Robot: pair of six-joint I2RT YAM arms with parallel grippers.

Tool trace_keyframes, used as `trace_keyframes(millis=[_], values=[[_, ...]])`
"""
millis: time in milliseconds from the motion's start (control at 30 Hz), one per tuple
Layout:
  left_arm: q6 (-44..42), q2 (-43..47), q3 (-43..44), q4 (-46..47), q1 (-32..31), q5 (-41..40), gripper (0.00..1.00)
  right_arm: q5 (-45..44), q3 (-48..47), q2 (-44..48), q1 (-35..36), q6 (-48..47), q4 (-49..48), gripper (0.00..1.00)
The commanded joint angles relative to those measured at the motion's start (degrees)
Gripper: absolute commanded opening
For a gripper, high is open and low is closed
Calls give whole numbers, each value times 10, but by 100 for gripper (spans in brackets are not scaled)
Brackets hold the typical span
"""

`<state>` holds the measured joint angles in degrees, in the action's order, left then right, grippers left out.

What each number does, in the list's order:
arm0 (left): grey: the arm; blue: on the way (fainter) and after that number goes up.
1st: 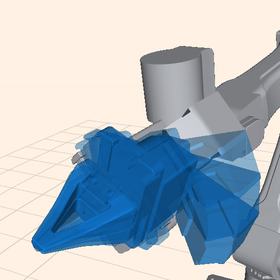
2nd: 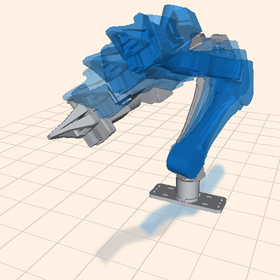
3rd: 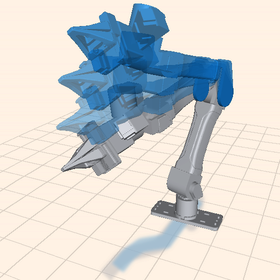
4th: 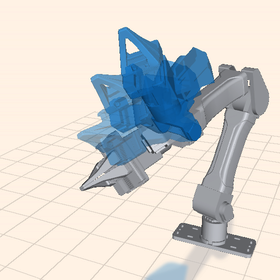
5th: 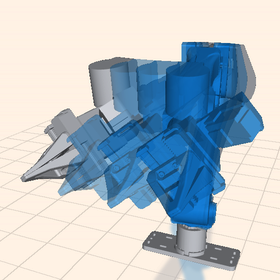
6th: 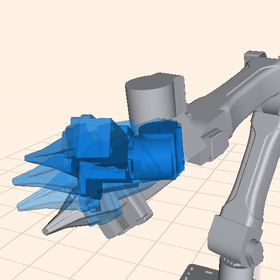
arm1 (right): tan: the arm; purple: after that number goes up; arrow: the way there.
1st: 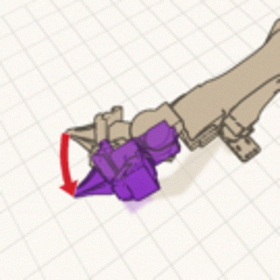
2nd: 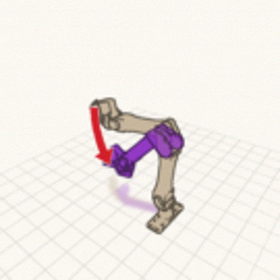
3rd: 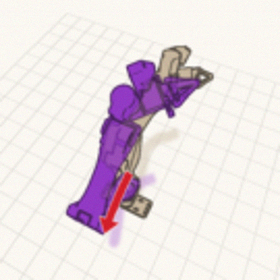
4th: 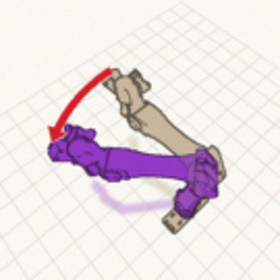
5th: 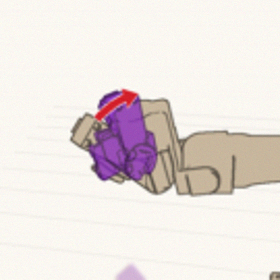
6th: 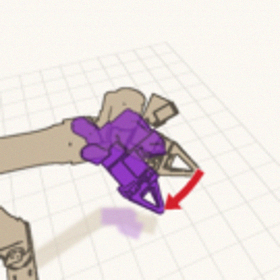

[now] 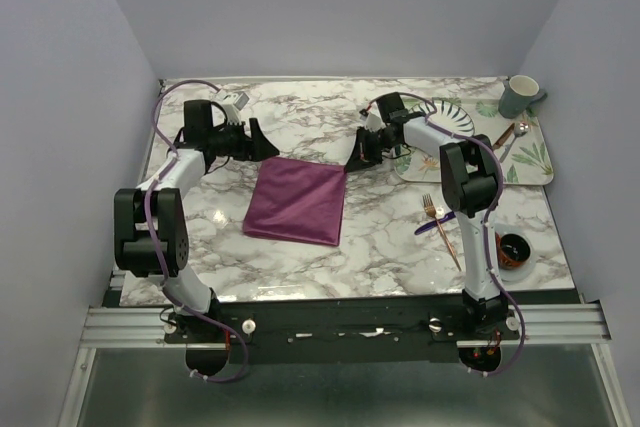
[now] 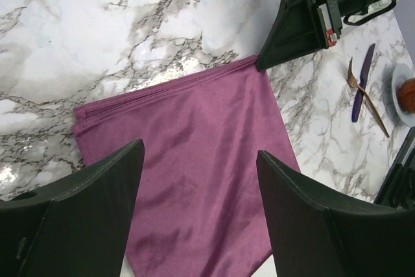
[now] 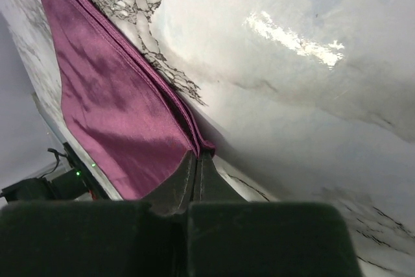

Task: Fold the napkin into a case and place the utensils inside
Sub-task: Pick up the lower triangle-folded napkin from the center of the board, then fold the lower triangle-folded napkin at the center of the board.

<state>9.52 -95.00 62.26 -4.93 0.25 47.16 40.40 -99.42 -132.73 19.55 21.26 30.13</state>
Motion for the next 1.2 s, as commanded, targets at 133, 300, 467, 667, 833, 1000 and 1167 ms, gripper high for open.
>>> trace_keyframes(millis=[133, 300, 467, 667, 833, 1000, 1167], values=[[5, -5, 12, -3, 25, -11, 84, 28, 10, 27, 16, -67, -9, 1], [8, 10, 5, -3, 35, -28, 99, -5, 13, 48, 42, -130, -8, 1], [23, 29, -2, 0, 56, -41, 99, -38, 19, 72, 70, -206, -2, 1], [63, 46, -20, 26, 98, -48, 99, -76, 28, 98, 103, -300, -1, 1], [81, 46, -31, 33, 125, -43, 99, -90, 41, 122, 137, -372, 0, 1], [89, 54, -43, 37, 146, -39, 99, -96, 69, 146, 183, -466, -1, 1], [89, 64, -57, 33, 164, -34, 99, -106, 100, 164, 226, -563, -3, 1]])
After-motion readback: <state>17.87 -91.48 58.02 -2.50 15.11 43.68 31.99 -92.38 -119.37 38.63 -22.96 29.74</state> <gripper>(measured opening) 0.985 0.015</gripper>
